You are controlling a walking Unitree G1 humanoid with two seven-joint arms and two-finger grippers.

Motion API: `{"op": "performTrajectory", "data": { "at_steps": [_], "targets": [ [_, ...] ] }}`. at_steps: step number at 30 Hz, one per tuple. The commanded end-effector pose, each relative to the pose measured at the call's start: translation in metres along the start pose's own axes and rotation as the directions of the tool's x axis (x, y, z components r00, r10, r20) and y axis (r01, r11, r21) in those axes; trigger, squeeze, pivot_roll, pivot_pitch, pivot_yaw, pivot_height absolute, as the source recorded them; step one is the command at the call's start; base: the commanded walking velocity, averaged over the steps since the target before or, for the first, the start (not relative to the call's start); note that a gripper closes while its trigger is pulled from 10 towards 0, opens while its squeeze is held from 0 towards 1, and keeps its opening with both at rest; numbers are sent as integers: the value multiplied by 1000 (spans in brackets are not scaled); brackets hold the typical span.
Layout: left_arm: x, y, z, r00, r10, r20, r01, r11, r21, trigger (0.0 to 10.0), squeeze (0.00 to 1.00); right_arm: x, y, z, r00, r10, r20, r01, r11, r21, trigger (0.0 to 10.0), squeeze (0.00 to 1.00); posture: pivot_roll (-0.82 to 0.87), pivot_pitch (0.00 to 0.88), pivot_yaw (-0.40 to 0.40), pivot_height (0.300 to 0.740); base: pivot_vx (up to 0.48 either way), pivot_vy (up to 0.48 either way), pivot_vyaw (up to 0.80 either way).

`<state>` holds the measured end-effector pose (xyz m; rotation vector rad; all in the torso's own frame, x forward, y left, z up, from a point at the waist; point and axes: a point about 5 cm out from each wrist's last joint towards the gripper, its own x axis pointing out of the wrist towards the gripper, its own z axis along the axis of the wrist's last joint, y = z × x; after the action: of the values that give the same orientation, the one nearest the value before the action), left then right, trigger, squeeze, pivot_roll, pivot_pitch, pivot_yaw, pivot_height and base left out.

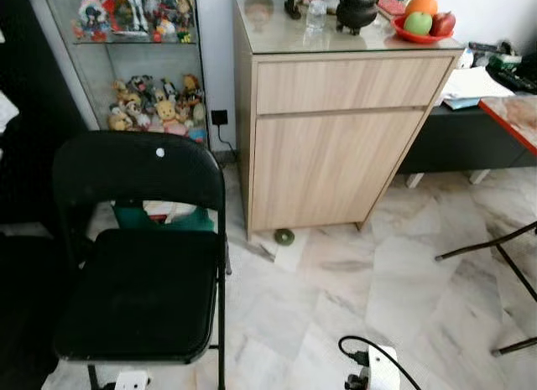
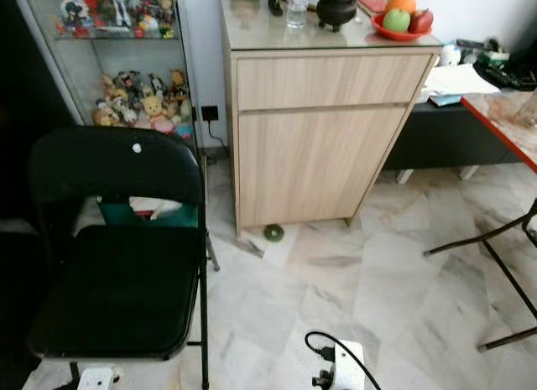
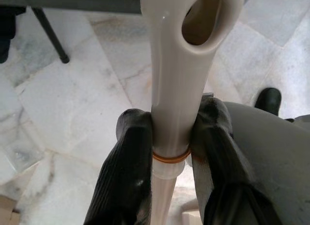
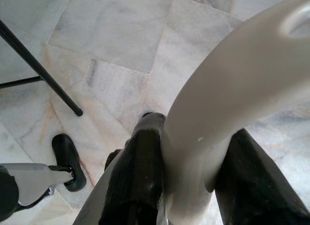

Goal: Sweep floor

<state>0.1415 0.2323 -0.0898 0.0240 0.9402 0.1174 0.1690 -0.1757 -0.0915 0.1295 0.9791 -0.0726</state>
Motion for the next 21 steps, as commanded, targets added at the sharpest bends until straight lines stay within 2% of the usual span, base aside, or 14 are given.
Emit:
{"op": "performTrajectory", "data": {
  "at_steps": [1,15,21],
  "targets": [
    [-2,-4,-11,999,-13,-44,13,1000,-15,10000,0,-1,1,-9,999,5,-35,-5,1000,4,10000,0,67,52,-69,740,-307,0,0],
    [-2,-4,-12,999,-15,-47,15,1000,-13,10000,0,-1,2,-11,999,9,-40,-9,1000,-10,10000,0,70,52,-70,740,-301,0,0],
    [-5,2,-16,999,-9,-53,8,1000,-14,10000,0,-2,2,-11,999,4,-38,-4,1000,13,10000,0,72,51,-70,740,-282,0,0]
  ]
}}
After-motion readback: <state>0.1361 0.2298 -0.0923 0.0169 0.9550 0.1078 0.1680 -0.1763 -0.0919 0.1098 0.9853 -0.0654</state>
